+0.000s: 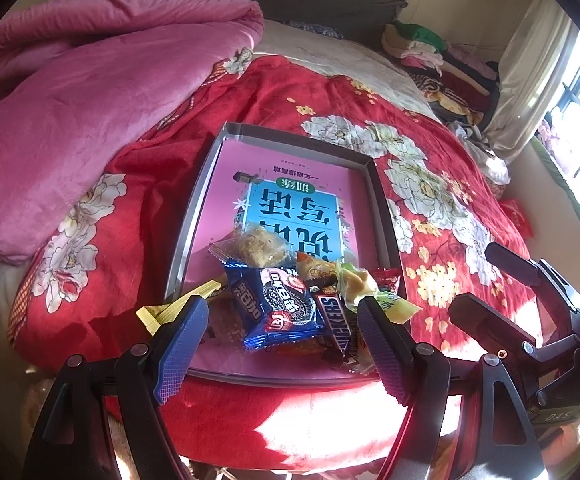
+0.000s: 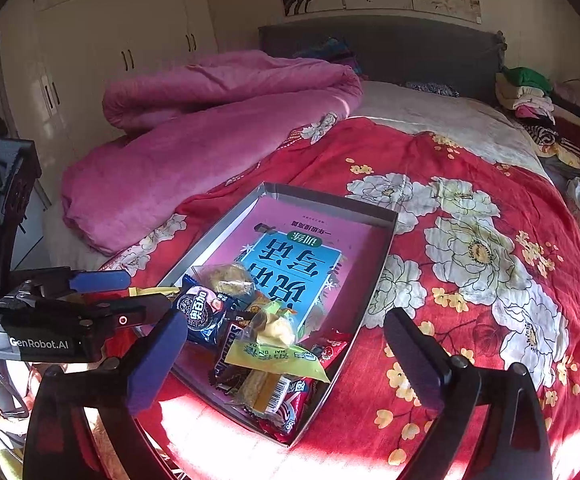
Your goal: Organize snacks
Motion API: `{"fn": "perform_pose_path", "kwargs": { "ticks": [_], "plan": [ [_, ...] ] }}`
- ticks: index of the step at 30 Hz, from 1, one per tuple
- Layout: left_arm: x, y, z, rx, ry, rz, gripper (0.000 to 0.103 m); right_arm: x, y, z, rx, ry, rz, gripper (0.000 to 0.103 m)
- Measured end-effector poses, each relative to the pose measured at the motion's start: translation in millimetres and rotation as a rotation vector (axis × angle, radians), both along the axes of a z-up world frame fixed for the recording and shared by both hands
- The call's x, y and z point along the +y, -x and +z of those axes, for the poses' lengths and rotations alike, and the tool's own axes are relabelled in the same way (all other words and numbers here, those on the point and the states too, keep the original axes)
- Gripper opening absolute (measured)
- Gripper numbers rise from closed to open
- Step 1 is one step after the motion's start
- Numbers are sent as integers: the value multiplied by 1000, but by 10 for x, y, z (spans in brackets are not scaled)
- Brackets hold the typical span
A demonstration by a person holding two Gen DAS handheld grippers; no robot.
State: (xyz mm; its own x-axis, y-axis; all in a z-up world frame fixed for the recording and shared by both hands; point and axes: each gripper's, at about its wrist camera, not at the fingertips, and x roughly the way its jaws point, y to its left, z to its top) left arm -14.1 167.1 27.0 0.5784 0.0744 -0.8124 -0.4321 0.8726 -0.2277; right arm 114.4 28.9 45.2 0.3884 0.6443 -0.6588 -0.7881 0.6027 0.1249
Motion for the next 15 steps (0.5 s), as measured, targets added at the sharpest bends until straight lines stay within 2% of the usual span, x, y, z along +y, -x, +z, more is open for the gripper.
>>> {"fn": "perform_pose_path", "kwargs": {
  "ticks": [15],
  "plan": [
    [-185, 226, 51, 2, -2, 3, 79, -333, 213, 43, -1, -10, 0, 101]
  ]
}}
